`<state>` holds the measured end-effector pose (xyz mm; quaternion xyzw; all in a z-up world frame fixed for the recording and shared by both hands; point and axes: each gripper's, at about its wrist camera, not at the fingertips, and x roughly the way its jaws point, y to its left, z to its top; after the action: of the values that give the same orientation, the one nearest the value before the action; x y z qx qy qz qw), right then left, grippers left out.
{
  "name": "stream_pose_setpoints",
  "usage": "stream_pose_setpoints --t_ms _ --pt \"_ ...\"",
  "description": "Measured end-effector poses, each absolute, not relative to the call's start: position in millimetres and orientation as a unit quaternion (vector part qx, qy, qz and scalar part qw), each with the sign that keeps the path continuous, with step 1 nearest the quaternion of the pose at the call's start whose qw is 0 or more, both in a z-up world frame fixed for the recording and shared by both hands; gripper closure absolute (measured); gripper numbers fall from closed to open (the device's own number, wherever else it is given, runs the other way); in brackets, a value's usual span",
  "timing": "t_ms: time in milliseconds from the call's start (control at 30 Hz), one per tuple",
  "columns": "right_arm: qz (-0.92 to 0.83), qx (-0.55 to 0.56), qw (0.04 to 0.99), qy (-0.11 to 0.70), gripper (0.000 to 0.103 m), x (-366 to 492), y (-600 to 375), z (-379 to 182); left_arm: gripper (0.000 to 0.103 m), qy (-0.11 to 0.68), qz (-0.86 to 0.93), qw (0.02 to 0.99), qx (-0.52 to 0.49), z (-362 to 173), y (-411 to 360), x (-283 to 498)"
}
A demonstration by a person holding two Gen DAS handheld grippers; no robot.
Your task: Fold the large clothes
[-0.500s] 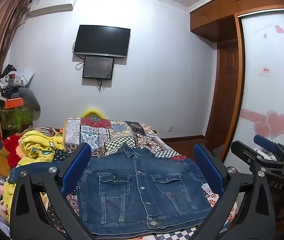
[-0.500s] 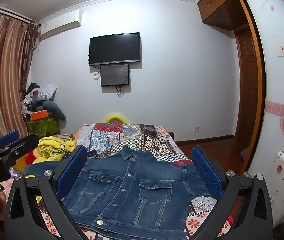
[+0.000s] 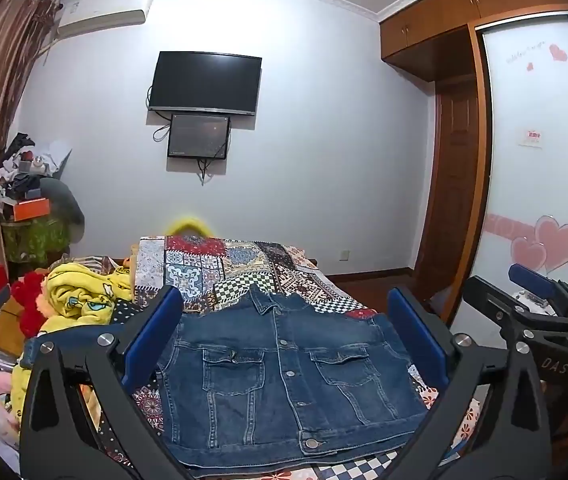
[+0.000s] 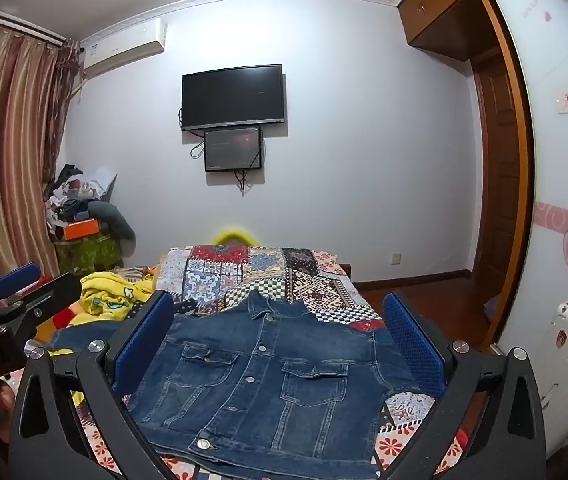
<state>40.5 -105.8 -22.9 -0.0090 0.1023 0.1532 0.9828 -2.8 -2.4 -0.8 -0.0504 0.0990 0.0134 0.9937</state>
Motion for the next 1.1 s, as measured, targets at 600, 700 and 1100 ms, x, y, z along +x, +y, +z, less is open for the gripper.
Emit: stream_pose_setpoints --t_ms 600,700,1100 --pt "0.152 -0.004 0.983 0.107 0.000 42.9 -109.3 -24.4 0.000 0.100 0.010 0.994 -0.051 -1.5 -1.1 -5.0" --pt "0.153 -0.004 0.983 0.106 0.000 43.2 -110.0 -23.6 0.000 0.101 0.007 0.994 -0.050 -0.4 -2.3 -3.7" --pt "0.151 -0.001 0.983 0.108 0.000 43.5 -111.2 -24.7 0.000 0.103 0.010 0.994 -0.045 -1.0 -1.9 -1.5"
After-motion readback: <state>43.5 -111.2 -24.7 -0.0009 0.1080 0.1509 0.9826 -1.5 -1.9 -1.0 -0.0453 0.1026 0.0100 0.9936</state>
